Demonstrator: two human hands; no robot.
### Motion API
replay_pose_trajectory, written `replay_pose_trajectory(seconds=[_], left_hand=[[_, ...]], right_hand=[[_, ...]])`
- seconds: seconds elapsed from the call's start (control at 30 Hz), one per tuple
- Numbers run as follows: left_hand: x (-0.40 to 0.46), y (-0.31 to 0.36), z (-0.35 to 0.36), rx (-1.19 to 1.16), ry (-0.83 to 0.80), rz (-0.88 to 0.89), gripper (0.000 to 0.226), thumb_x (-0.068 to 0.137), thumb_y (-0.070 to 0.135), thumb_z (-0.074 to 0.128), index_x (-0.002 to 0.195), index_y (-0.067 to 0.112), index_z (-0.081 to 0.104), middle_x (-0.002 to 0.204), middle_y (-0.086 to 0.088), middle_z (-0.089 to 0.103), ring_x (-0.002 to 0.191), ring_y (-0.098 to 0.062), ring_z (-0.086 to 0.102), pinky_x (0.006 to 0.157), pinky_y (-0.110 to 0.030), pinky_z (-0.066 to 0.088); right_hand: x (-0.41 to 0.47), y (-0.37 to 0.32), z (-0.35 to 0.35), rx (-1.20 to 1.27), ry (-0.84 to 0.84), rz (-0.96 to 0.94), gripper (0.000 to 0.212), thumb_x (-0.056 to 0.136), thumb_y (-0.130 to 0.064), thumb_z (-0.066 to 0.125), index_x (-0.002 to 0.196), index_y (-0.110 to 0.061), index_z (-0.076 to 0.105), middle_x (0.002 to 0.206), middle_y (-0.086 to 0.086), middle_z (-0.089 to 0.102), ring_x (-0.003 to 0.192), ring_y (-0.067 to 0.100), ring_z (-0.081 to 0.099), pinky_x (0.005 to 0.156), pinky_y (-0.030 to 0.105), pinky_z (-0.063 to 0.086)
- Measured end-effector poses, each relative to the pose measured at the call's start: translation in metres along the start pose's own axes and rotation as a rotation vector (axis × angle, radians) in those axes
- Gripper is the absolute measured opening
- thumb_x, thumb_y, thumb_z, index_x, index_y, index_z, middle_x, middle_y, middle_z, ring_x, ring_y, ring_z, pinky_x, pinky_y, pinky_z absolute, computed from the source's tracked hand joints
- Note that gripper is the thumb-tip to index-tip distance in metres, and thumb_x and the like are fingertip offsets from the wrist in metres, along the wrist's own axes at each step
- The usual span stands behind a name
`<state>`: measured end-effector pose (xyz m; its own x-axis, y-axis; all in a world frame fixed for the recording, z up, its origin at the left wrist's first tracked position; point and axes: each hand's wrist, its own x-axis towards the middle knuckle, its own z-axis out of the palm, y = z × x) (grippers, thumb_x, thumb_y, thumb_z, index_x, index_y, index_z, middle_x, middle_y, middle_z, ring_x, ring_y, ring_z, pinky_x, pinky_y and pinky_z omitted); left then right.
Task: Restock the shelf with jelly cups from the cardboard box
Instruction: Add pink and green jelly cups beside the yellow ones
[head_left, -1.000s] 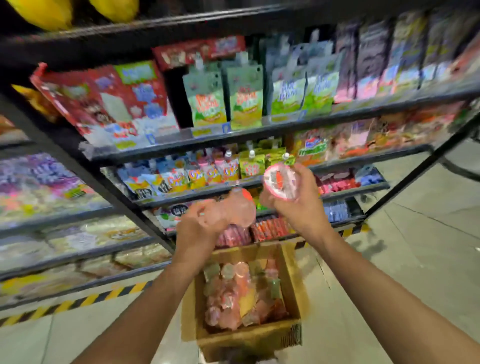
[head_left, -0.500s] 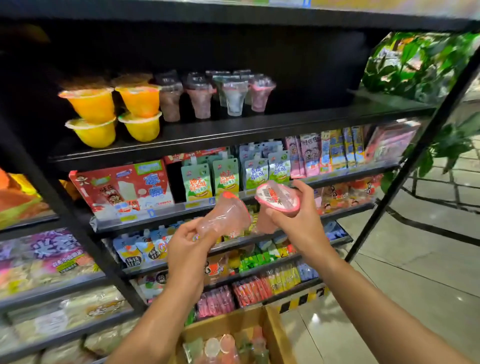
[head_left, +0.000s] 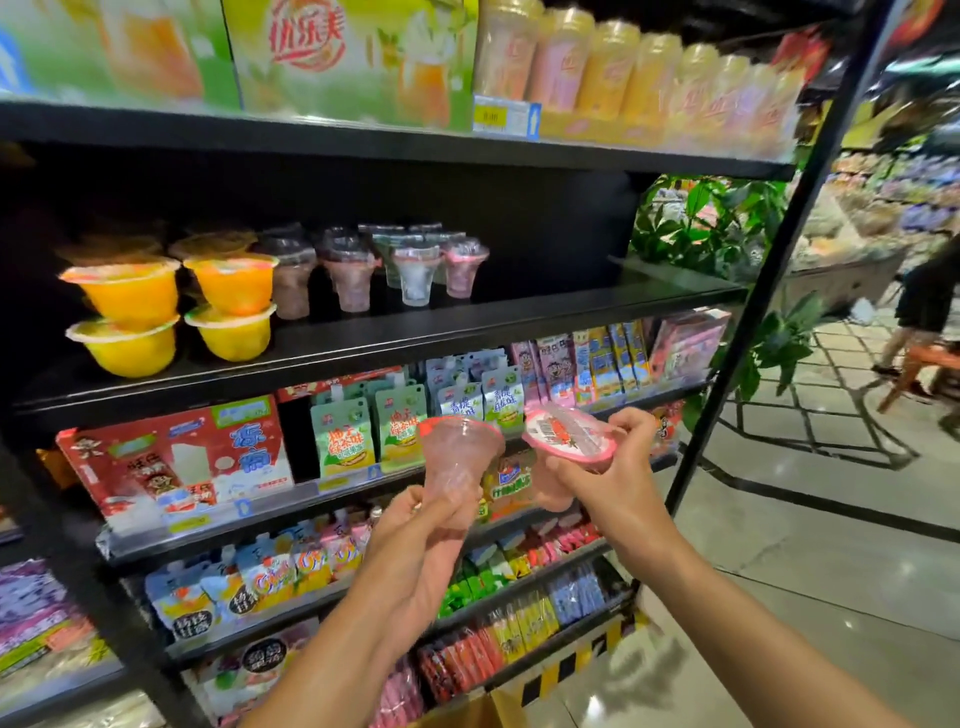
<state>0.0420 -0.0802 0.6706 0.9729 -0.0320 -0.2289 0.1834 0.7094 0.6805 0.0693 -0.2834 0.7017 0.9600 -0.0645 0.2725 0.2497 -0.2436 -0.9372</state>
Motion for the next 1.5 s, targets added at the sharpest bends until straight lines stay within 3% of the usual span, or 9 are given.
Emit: replay_pose_trajectory(seconds=[0.2,0.33,0.47,0.7,0.8,1.03,1.2,1.37,1.5], left_hand=[[0.019,-0.002,0.034,0.238,-0.017,0.079,0.071,0.066,0.004,0.076,0.13,0.015,0.048,0.112,-0.015,0.073,0.104,-0.029,0.071,0.084,-0.039,0.053],[0.039,-0.011,0.071,0.419,0.038,0.208,0.073,0.064,0.016,0.081,0.13,0.019,0.05,0.111,-0.001,0.075,0.106,-0.02,0.069,0.089,-0.035,0.048],[0.07,-0.035,0.116,0.435,0.136,0.324,0.057,0.079,0.001,0.076,0.125,0.019,0.05,0.102,0.0,0.076,0.096,-0.018,0.07,0.09,-0.037,0.05],[0.118,-0.084,0.199,0.489,0.309,0.466,0.066,0.077,-0.006,0.078,0.13,0.017,0.047,0.111,0.001,0.07,0.091,-0.008,0.07,0.083,-0.028,0.055],[0.133,-0.094,0.224,0.589,0.347,0.502,0.062,0.074,-0.001,0.081,0.123,0.022,0.051,0.111,0.003,0.071,0.101,-0.012,0.068,0.102,-0.044,0.049],[0.161,-0.083,0.252,0.722,0.397,0.521,0.089,0.041,0.04,0.09,0.12,0.026,0.052,0.12,0.0,0.066,0.111,-0.022,0.065,0.102,-0.055,0.048],[0.183,-0.056,0.259,0.737,0.448,0.582,0.082,0.052,0.024,0.093,0.123,0.021,0.051,0.118,0.0,0.065,0.109,-0.019,0.064,0.098,-0.05,0.052],[0.232,-0.028,0.254,0.767,0.483,0.686,0.065,0.071,0.005,0.085,0.124,0.018,0.049,0.114,0.002,0.063,0.101,-0.009,0.062,0.076,-0.023,0.047],[0.274,-0.006,0.247,0.734,0.497,0.72,0.064,0.07,0.003,0.086,0.122,0.017,0.051,0.117,-0.002,0.066,0.099,-0.014,0.068,0.074,-0.023,0.051]], right_hand=[[0.025,0.0,-0.033,-0.028,0.013,-0.054,0.087,0.078,-0.026,0.085,0.134,-0.034,0.019,0.122,-0.013,0.046,0.107,0.002,0.059,0.089,0.027,0.055],[0.052,0.01,-0.058,-0.004,-0.053,-0.076,0.087,0.077,-0.03,0.085,0.135,-0.041,0.021,0.123,-0.01,0.051,0.109,0.009,0.06,0.089,0.029,0.055],[0.088,0.019,-0.098,0.064,-0.154,-0.096,0.075,0.083,-0.011,0.079,0.132,-0.034,0.027,0.114,-0.009,0.049,0.085,-0.006,0.063,0.061,0.01,0.051],[0.153,0.036,-0.186,0.078,-0.273,-0.148,0.072,0.082,-0.003,0.078,0.13,-0.027,0.03,0.111,-0.007,0.05,0.081,-0.008,0.06,0.056,0.007,0.047],[0.175,0.039,-0.216,0.073,-0.275,-0.186,0.066,0.082,-0.001,0.077,0.126,-0.023,0.033,0.108,-0.004,0.051,0.074,-0.016,0.057,0.055,0.006,0.046],[0.232,0.037,-0.23,0.026,-0.223,-0.224,0.063,0.08,-0.015,0.082,0.119,-0.021,0.033,0.115,0.002,0.049,0.096,0.006,0.055,0.061,0.009,0.047],[0.276,0.027,-0.21,0.022,-0.265,-0.232,0.063,0.079,-0.023,0.083,0.119,-0.025,0.034,0.112,-0.006,0.052,0.098,0.004,0.059,0.066,0.015,0.049],[0.331,0.022,-0.178,0.002,-0.272,-0.252,0.066,0.077,-0.032,0.085,0.122,-0.025,0.036,0.109,-0.012,0.052,0.098,0.002,0.058,0.069,0.018,0.046],[0.38,0.022,-0.146,-0.007,-0.28,-0.253,0.065,0.076,-0.036,0.084,0.119,-0.025,0.037,0.11,-0.009,0.055,0.099,0.004,0.059,0.072,0.022,0.045]])
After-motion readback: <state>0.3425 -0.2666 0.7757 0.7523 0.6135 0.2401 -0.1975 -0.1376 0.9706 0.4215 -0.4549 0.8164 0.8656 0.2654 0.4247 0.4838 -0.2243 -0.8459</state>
